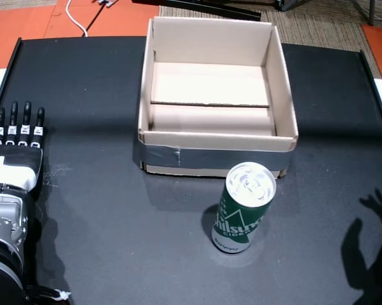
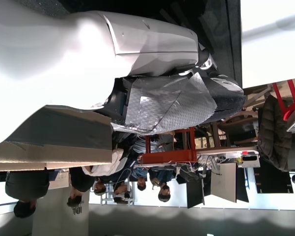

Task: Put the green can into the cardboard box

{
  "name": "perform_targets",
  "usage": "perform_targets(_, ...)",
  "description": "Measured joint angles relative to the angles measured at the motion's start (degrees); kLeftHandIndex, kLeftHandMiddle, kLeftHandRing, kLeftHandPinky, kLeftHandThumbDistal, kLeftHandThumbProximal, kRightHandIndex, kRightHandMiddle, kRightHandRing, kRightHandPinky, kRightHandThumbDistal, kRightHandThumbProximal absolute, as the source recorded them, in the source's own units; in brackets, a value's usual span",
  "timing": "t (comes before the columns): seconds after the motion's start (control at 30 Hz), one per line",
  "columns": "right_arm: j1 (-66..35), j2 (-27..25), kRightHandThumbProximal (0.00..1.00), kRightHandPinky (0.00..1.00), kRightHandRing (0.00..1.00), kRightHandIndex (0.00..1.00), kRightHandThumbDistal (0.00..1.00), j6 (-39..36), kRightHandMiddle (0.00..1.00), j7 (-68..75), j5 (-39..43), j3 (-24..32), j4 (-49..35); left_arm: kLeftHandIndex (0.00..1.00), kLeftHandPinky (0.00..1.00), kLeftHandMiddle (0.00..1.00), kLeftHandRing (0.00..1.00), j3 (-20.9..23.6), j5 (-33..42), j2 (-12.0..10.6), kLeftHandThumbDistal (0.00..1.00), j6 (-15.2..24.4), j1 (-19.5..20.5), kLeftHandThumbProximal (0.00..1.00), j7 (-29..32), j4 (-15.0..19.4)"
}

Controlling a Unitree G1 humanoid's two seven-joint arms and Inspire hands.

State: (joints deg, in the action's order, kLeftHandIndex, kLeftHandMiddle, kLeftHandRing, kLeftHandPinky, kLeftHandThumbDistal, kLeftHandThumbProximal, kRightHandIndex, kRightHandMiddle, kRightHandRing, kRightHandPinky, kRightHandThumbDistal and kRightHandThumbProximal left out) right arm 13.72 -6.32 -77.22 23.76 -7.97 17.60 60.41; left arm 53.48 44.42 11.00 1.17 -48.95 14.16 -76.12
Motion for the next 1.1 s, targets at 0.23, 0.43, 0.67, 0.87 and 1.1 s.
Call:
perform_targets(0.23, 0.0, 0.21, 0.62, 0.79, 0.73, 0.54, 0.5, -0.01, 0.56, -1.25, 1.06, 0.0, 0.0, 0.77, 0.92, 0.77, 0.84, -0.01, -0.02, 0.0, 0.0, 0.0, 0.0, 1.0, -0.04, 0.0)
perform_targets(0.43, 0.14, 0.34, 0.62, 0.78, 0.73, 0.54, 0.51, -0.02, 0.56, -1.9, 1.35, 0.32, 0.03, 0.76, 0.91, 0.76, 0.84, -0.02, -0.03, 0.0, 0.0, 0.01, 0.0, 1.0, -0.09, 0.0)
perform_targets(0.67, 0.24, 0.5, 0.64, 0.88, 0.84, 0.68, 0.63, 0.03, 0.71, -3.42, 2.49, 0.64, 0.02, 0.76, 0.91, 0.76, 0.83, -0.01, -0.02, 0.0, 0.0, 0.01, -0.01, 1.0, -0.16, 0.0)
perform_targets(0.87, -1.74, -7.12, 0.52, 0.93, 0.88, 0.85, 1.0, 9.22, 0.86, -24.16, 3.07, -8.95, -0.3, 0.76, 0.9, 0.76, 0.83, -0.02, -0.03, -0.02, 0.0, 0.01, -0.09, 1.0, -0.31, 0.0)
perform_targets(1.1, -2.76, -8.32, 0.51, 0.98, 0.89, 0.86, 1.0, 10.36, 0.84, -32.57, 5.98, -11.33, -2.28, 0.77, 0.91, 0.77, 0.84, -0.04, -0.04, -0.02, 0.0, 0.01, -0.09, 1.0, -0.31, 0.0)
